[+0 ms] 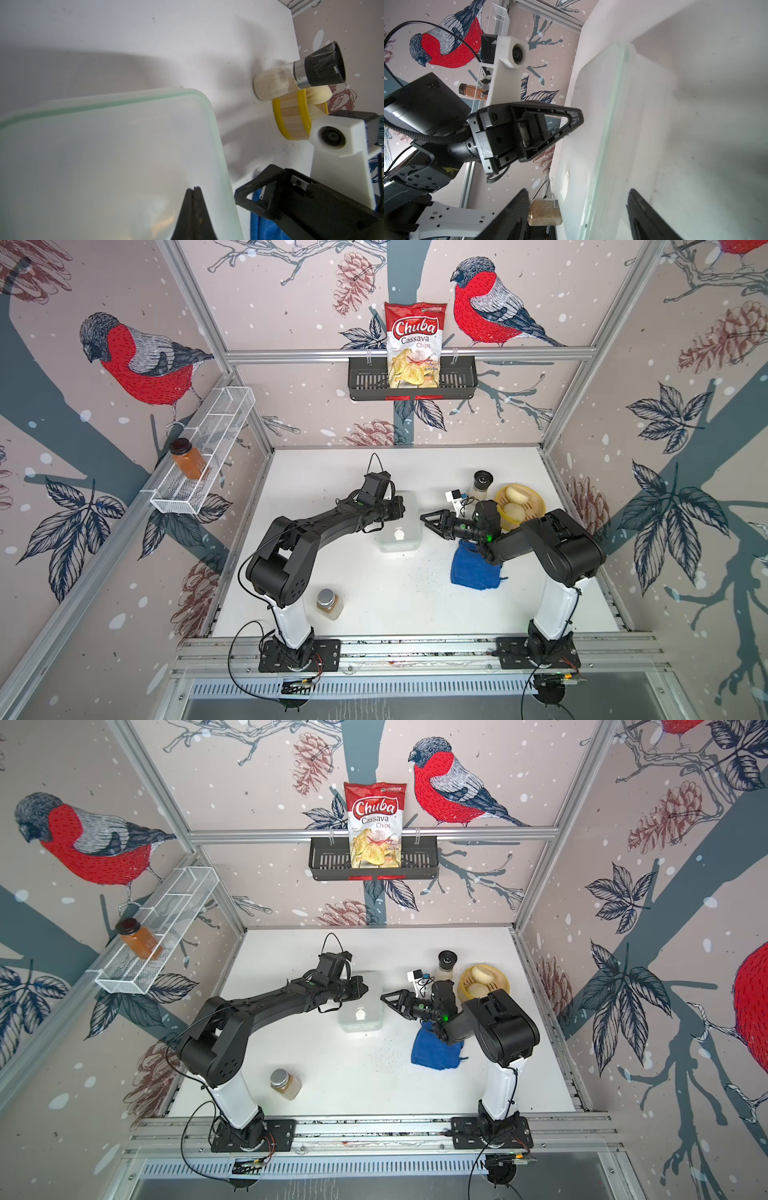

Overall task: Wipe the insides of the lunch boxes
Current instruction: Open the fastener of the lunch box.

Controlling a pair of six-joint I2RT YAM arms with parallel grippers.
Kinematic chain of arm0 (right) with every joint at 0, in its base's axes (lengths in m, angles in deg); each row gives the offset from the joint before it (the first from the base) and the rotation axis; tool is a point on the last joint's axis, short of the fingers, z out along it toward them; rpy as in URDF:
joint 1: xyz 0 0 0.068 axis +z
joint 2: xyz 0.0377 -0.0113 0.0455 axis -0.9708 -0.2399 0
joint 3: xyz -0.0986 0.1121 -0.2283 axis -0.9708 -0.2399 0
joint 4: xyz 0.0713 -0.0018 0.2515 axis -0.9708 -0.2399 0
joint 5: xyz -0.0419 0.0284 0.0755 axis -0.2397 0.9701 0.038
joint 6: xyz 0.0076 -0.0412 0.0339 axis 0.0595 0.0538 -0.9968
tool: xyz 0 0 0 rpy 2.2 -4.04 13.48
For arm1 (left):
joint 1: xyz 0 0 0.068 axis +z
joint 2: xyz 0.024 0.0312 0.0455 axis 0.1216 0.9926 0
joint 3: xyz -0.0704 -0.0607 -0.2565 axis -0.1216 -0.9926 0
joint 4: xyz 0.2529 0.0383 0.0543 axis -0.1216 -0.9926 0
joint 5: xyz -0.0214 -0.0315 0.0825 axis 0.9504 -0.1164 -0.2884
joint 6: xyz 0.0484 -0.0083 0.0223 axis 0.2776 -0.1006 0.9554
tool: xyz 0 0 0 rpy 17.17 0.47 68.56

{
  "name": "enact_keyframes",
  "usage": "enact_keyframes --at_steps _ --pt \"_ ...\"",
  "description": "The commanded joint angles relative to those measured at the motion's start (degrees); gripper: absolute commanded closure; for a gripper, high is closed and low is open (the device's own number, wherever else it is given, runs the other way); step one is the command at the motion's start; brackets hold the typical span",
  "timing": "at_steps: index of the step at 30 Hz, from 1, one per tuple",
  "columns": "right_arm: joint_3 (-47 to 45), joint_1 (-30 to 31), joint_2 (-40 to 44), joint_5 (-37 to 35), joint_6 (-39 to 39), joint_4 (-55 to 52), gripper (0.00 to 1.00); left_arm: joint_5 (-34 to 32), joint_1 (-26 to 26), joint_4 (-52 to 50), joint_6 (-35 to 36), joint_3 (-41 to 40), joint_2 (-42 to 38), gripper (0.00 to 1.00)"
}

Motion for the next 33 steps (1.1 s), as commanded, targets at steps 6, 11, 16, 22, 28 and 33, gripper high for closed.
enact_keyframes --at_steps 6,11,16,22,28,33 --pt "0.55 0.34 -5.68 -1.18 -4.02 6.26 0.24 -1.92 -0.19 -10.42 -0.38 -1.42 2.92 1.00" --pt "1.16 1.12 -9.42 -0.08 -8.98 14.25 0.24 -1.59 -0.26 -9.71 -0.54 -2.98 2.88 1.00" --pt "1.44 1.84 -11.54 0.49 -12.36 19.81 0.31 -1.09 -0.26 -6.77 -1.61 -6.69 1.89 1.00" --pt "1.73 2.27 -11.85 0.77 -13.02 20.82 0.39 -0.78 -0.26 -4.03 -2.82 -10.29 1.61 1.00" --pt "1.39 2.57 -12.50 1.08 -14.88 24.28 0.48 0.48 -0.28 -0.39 -4.22 -13.17 2.72 1.00" --pt "0.65 2.59 -13.87 1.11 -17.91 29.14 0.58 1.92 -0.27 3.37 -5.61 -15.95 4.73 1.00"
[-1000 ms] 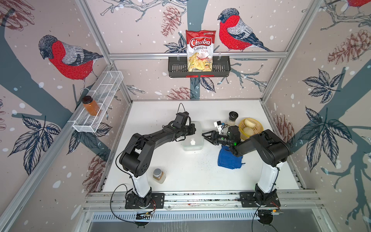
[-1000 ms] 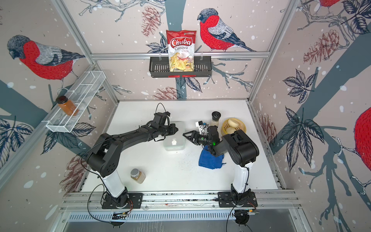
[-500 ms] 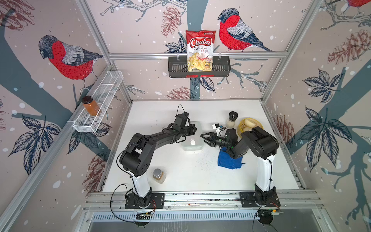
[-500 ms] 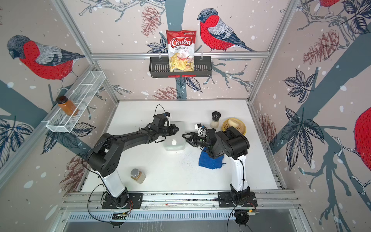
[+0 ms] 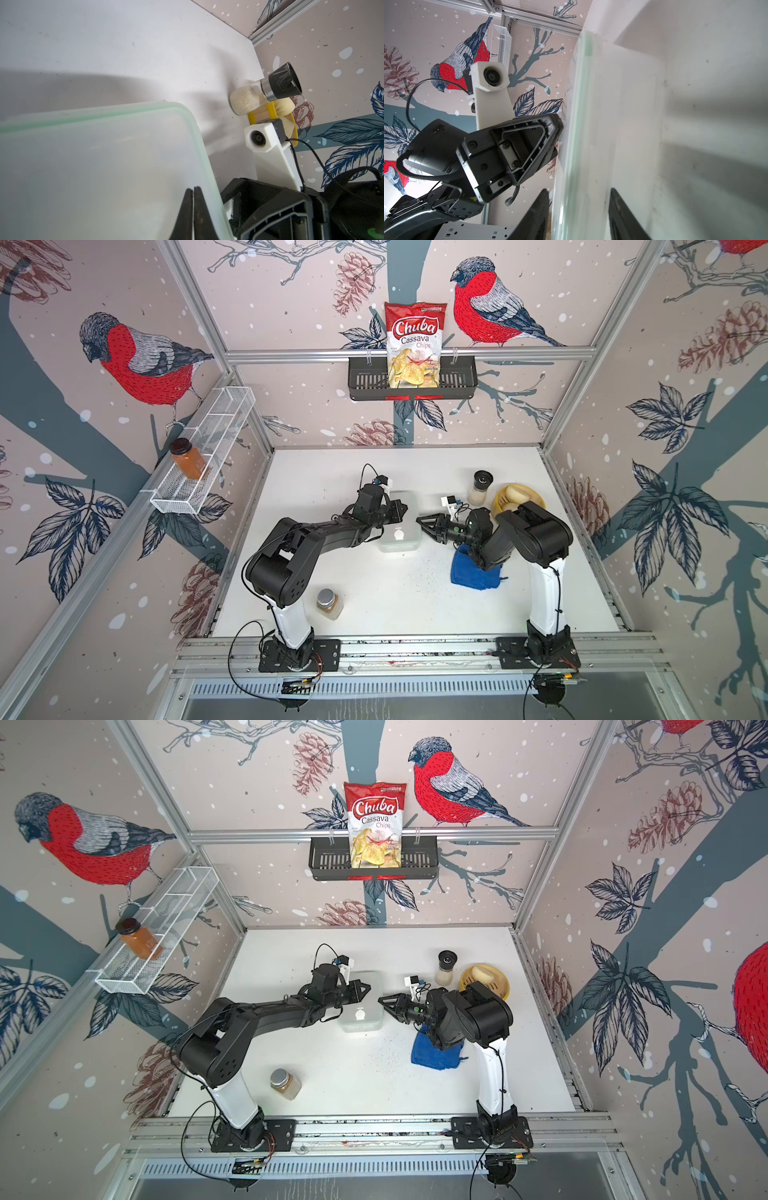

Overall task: Wipe the insides of the lunch boxes
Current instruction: Open the fastener of the lunch box.

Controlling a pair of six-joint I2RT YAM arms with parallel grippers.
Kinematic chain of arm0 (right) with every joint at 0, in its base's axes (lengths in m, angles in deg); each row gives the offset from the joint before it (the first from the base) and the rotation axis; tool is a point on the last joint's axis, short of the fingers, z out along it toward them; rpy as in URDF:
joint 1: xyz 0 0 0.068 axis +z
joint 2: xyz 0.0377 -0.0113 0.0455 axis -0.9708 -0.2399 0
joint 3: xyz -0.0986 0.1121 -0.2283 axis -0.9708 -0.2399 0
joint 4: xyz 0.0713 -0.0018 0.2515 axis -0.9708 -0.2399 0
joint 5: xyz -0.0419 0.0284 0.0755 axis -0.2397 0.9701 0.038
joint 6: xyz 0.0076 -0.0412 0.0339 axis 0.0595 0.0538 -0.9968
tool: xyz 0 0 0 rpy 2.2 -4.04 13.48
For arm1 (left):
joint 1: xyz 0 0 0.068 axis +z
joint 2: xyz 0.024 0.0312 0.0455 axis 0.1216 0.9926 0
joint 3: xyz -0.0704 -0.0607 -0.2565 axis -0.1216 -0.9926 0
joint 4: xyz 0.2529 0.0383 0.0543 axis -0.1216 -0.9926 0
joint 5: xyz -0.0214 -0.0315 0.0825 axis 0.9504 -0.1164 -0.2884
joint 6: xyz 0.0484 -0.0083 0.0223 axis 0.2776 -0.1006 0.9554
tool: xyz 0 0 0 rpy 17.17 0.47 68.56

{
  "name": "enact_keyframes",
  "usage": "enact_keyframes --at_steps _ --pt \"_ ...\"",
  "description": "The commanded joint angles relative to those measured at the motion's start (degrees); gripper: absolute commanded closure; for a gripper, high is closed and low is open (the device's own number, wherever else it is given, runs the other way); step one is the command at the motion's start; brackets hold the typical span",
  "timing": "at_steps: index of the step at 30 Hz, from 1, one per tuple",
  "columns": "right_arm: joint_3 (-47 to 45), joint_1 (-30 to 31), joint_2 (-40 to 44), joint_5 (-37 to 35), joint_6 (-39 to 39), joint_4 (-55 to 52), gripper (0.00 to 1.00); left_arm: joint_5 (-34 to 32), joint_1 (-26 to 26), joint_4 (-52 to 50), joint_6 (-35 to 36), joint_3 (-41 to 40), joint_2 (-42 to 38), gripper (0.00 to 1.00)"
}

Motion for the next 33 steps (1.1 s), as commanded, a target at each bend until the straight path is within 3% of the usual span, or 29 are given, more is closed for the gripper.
enact_keyframes --at_steps 1,14,27,33 --pt "-0.41 0.60 -0.85 3.14 -3.33 10.03 0.59 -0.46 -0.28 -21.97 -1.71 -3.25 4.19 1.00" --pt "-4.59 -0.33 -1.24 2.74 -9.38 22.93 0.61 -0.74 -0.37 -20.44 -1.88 -4.27 9.00 1.00" --pt "-6.05 -2.80 1.61 2.74 -9.00 22.74 0.63 -0.55 -2.28 -17.53 -3.52 -7.39 10.50 1.00" --pt "-5.52 -3.90 -1.22 1.66 -7.66 19.31 0.49 -0.94 -3.17 -18.40 -3.39 -7.04 10.95 1.00"
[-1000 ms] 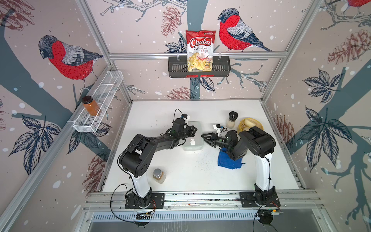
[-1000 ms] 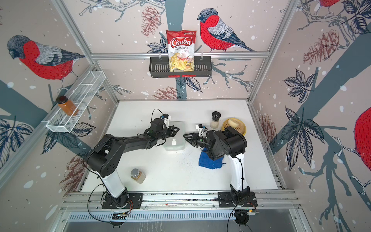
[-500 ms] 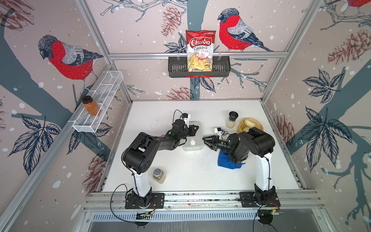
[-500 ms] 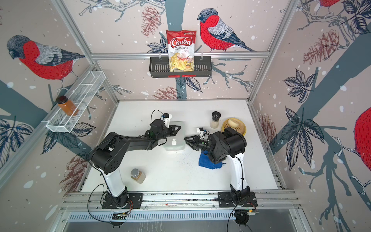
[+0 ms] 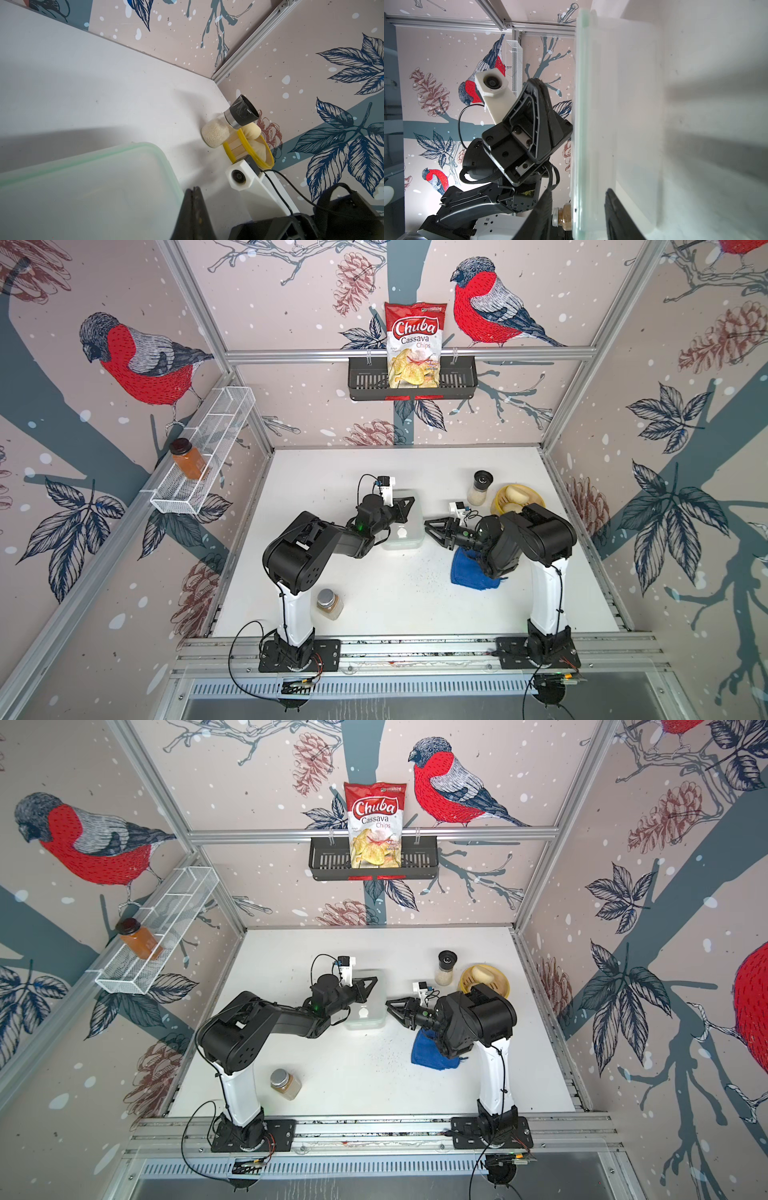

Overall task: Wipe the insides of the lunch boxes
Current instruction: Open the fastener of the lunch box.

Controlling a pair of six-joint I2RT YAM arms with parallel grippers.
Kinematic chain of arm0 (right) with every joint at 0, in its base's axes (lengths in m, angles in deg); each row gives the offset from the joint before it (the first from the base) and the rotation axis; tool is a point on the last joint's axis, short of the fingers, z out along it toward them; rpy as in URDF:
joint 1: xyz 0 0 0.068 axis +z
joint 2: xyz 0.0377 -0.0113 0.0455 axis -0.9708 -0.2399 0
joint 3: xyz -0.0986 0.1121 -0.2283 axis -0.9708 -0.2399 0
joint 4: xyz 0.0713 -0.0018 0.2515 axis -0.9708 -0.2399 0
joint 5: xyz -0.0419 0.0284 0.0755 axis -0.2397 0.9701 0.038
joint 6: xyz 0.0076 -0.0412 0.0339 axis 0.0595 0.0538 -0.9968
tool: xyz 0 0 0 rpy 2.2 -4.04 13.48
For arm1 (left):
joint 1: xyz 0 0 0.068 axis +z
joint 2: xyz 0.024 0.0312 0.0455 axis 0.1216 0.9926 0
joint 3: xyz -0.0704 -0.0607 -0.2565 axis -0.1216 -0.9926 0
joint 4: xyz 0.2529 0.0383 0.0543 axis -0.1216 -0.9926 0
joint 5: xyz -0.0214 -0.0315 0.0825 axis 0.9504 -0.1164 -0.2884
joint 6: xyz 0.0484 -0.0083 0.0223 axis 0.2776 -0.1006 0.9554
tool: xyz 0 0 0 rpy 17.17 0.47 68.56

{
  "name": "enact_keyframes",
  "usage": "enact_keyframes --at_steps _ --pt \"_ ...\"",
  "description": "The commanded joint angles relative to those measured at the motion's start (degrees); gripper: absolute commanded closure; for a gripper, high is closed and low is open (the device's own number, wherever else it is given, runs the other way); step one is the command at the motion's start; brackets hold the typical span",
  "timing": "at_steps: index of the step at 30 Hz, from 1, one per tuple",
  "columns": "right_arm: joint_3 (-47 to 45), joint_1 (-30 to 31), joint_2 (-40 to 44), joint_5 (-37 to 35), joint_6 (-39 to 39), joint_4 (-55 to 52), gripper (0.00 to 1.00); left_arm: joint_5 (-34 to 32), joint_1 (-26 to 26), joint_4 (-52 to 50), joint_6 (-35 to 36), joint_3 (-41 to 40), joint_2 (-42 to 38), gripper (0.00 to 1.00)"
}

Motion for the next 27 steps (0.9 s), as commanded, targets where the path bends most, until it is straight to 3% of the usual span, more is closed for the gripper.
enact_keyframes --at_steps 1,6,15,20,27 --pt "1.11 -0.52 -1.92 -0.35 1.32 10.16 0.47 1.11 -0.99 -49.41 -3.02 -2.06 3.36 1.00" --pt "4.08 -0.42 -3.70 0.02 1.62 9.48 0.39 0.93 -1.19 -52.02 -2.15 -1.62 2.09 1.00" --pt "7.05 1.95 -4.43 1.59 -0.09 12.36 0.49 2.08 -1.19 -52.43 -2.12 -1.09 2.19 1.00" --pt "7.20 2.40 -5.86 1.66 -1.25 14.26 0.47 2.27 -1.17 -52.35 -2.23 -1.31 2.47 1.00" --pt "6.77 2.99 -4.16 1.16 -0.38 14.21 0.72 2.58 -1.28 -51.78 -2.41 -1.42 3.16 1.00"
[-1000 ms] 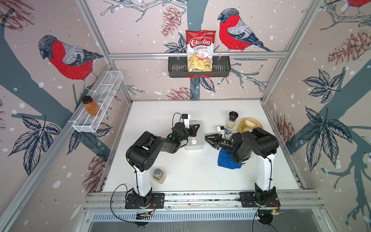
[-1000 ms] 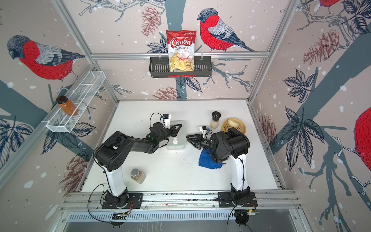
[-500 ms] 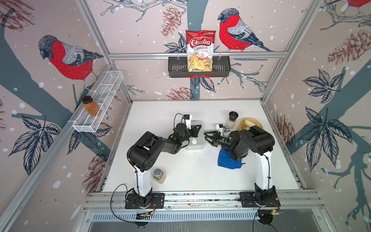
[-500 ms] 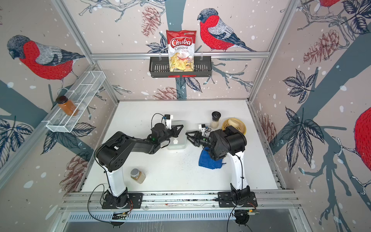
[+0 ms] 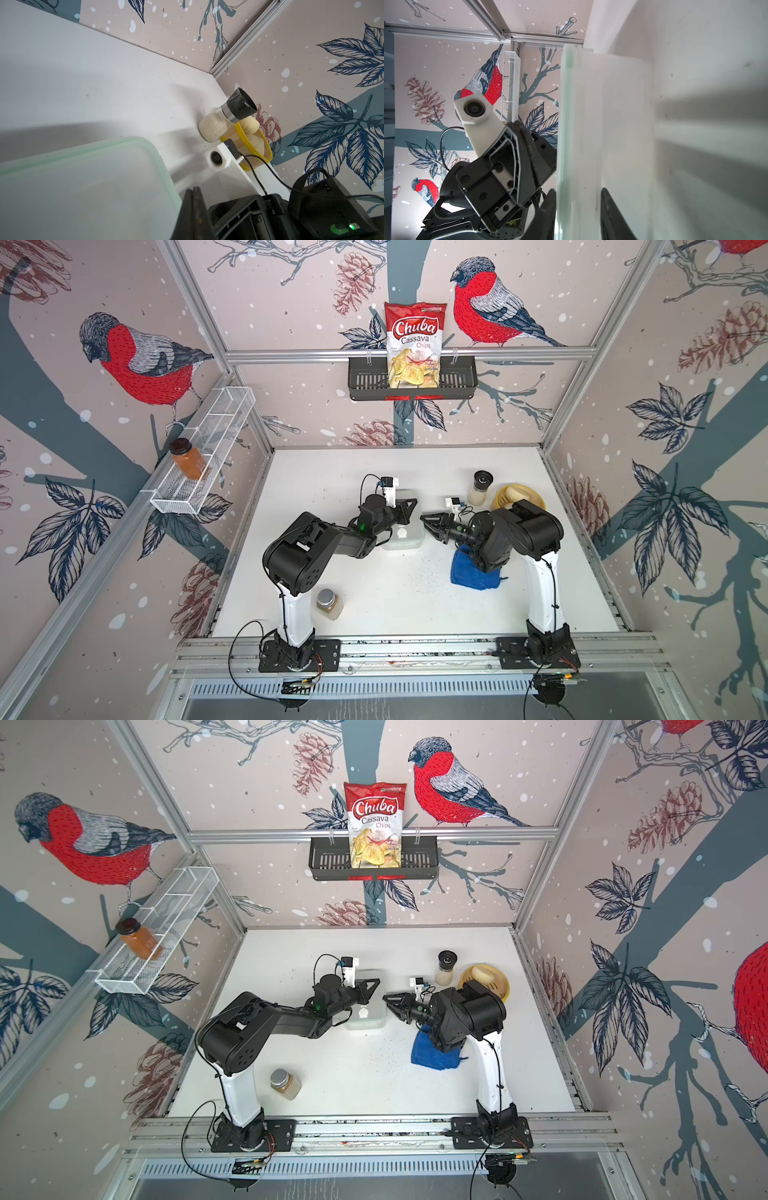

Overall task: Wipe the insides of the lunch boxes
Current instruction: Open the fastener of the lunch box.

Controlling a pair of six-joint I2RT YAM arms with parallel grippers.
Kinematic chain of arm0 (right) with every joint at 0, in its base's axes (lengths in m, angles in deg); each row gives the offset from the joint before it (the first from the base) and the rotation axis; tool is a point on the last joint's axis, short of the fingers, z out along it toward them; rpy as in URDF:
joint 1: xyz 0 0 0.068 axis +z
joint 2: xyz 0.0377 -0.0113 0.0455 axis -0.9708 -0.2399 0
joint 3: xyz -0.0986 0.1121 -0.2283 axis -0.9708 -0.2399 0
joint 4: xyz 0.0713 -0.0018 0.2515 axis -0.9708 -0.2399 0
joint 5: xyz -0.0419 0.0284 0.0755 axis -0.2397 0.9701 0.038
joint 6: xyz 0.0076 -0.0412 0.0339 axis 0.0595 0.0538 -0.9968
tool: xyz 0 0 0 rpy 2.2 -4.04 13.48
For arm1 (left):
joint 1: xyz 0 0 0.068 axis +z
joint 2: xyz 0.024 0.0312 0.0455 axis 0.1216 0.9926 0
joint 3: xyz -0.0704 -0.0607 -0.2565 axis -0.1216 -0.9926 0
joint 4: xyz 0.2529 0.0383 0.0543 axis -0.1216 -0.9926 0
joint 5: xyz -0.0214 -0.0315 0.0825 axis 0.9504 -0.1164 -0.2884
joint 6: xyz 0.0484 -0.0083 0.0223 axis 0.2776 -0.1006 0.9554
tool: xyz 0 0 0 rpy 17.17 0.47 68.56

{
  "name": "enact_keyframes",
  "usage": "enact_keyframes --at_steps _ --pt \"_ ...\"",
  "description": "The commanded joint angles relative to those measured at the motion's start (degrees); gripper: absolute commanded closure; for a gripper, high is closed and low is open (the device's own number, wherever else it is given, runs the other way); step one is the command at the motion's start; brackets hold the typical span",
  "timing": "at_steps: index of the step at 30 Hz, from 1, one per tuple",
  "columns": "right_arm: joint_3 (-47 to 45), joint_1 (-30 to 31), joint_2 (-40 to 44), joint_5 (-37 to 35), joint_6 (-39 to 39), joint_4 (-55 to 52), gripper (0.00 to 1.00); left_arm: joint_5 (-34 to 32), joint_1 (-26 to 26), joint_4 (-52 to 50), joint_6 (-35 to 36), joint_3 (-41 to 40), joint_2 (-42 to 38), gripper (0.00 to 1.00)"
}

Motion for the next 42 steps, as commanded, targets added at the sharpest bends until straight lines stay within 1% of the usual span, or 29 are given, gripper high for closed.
enact_keyframes --at_steps 1,5,11,13,15,19,23,27,30,33,39,42 --pt "-0.18 1.08 1.16 4.25 0.35 14.41 0.74 2.29 -0.51 -49.50 -3.03 -1.94 3.74 1.00" --pt "-0.67 1.01 2.28 4.04 0.65 14.39 0.81 2.34 -0.60 -49.13 -3.21 -2.21 4.37 1.00" --pt "-2.31 0.46 4.54 3.59 1.44 14.35 0.83 2.42 -0.69 -48.64 -3.07 -2.38 5.47 1.00" --pt "-2.82 0.20 5.19 3.59 1.29 14.37 0.86 2.62 -0.69 -48.35 -3.16 -2.39 5.99 1.00" --pt "-2.96 -0.07 5.33 3.76 0.87 14.36 0.92 2.90 -0.69 -48.18 -3.08 -2.38 6.60 1.00" --pt "-3.22 -0.06 5.02 3.70 0.83 14.26 0.94 3.15 -0.69 -47.81 -3.06 -2.56 7.27 1.00" --pt "-3.57 -0.06 5.00 3.57 0.96 14.36 1.00 3.18 -0.69 -48.31 -2.71 -2.31 7.63 1.00" --pt "-4.68 -0.09 6.46 3.06 2.31 12.29 1.00 2.81 -0.69 -50.11 -2.21 -1.36 8.06 1.00" --pt "-5.24 -0.01 8.74 2.81 5.97 5.85 1.00 2.45 -0.77 -52.76 -1.79 -0.24 8.83 1.00" --pt "-5.24 0.00 12.10 1.97 11.70 -3.98 1.00 1.89 -0.78 -55.57 -1.13 0.77 8.88 1.00" --pt "-2.91 0.93 19.47 -2.69 25.64 -28.49 1.00 0.49 -0.95 -59.93 -0.53 2.44 8.11 1.00" --pt "-1.85 1.31 20.46 -3.08 27.77 -32.22 1.00 0.58 -0.95 -60.02 -0.58 2.54 7.83 1.00"
